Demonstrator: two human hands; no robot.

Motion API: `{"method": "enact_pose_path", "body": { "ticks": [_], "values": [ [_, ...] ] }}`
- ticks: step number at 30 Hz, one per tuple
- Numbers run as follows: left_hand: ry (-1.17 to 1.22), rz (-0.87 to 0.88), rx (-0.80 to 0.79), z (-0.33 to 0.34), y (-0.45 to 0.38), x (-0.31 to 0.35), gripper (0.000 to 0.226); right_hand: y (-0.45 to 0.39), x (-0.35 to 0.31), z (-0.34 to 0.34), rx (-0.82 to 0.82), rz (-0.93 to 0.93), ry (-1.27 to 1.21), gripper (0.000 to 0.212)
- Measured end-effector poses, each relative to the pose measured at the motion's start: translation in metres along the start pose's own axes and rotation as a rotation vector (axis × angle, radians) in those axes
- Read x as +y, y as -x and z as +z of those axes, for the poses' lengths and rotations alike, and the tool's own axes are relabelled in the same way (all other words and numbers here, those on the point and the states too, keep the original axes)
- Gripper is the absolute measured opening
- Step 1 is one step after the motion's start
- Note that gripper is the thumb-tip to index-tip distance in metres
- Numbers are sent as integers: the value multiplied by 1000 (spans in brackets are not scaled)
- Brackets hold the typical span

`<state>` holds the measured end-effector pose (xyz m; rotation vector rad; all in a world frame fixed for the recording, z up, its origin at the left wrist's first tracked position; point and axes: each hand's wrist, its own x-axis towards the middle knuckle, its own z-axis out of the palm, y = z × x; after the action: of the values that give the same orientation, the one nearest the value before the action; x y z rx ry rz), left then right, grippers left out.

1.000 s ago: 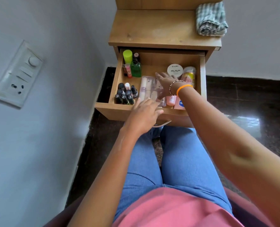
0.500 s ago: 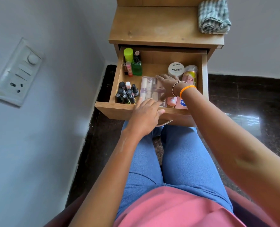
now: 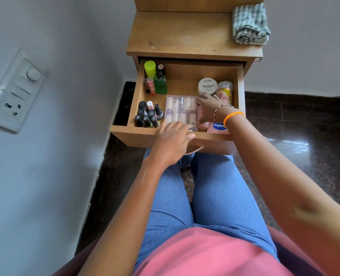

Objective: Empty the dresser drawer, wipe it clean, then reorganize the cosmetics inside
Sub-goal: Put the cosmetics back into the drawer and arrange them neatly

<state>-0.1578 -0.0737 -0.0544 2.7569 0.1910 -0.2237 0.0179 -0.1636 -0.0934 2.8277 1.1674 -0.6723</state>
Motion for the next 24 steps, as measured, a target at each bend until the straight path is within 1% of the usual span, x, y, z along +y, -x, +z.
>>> {"method": "enact_pose_path", "body": {
  "ticks": [4,7,9,11,13,15,16,19,21,24],
  "values": [
    [-1,0,3,0,0,0,41,3,-3,-4,-34,-8,-23,88],
    [10,0,0,-2,1,0,44,17,-7,-12,-27,-3,-136,87],
    [39,-7,3,-5,3,-1,50,36,-11,-22,-18,-39,-196,82],
    [36,-22,-1,-6,4,-5,62,62,-15,-30,-64,-100,-261,85],
    [19,-59,-17,-7,3,-9,71,86,-19,-32,-155,-136,-301,96],
    [1,-86,-42,-6,1,-13,74,96,-24,-27,-215,-154,-233,103],
    [-14,-88,-50,-5,0,-13,74,97,-26,-22,-219,-150,-193,102],
    [-43,-74,-26,-3,-3,-13,75,90,-27,-16,-180,-119,-193,96],
    [-47,-72,-10,-4,-7,-14,77,84,-25,-17,-153,-127,-192,99],
    [-36,-75,-3,-7,-20,-16,82,76,-22,-23,-67,-100,-104,105]
  ]
}}
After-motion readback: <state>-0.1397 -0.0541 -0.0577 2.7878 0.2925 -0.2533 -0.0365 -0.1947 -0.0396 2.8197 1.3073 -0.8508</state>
